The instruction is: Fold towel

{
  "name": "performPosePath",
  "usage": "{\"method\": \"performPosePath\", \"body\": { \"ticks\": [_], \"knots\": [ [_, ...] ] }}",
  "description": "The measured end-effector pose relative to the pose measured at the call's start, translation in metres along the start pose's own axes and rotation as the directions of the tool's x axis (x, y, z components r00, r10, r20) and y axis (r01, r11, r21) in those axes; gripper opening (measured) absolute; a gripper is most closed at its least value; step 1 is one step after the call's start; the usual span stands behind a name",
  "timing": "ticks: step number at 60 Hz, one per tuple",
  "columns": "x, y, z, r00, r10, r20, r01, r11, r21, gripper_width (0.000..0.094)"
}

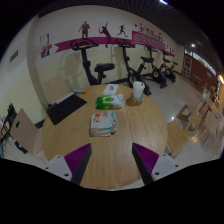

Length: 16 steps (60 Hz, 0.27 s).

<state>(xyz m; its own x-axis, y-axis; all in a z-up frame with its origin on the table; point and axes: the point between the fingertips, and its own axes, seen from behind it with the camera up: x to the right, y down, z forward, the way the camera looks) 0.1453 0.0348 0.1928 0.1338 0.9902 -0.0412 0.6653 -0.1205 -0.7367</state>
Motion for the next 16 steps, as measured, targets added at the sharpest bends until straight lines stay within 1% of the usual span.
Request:
{"method": "performPosePath", "body": {
  "ticks": [11,16],
  "knots": [
    [-0.012,0.003,-0.011,0.999,0.042,0.001,-0.042,0.999,0.011,0.0865],
    [-0.020,0.003,-0.010,0.998,0.055,0.021,-0.055,0.998,0.011,0.0852]
  ]
}}
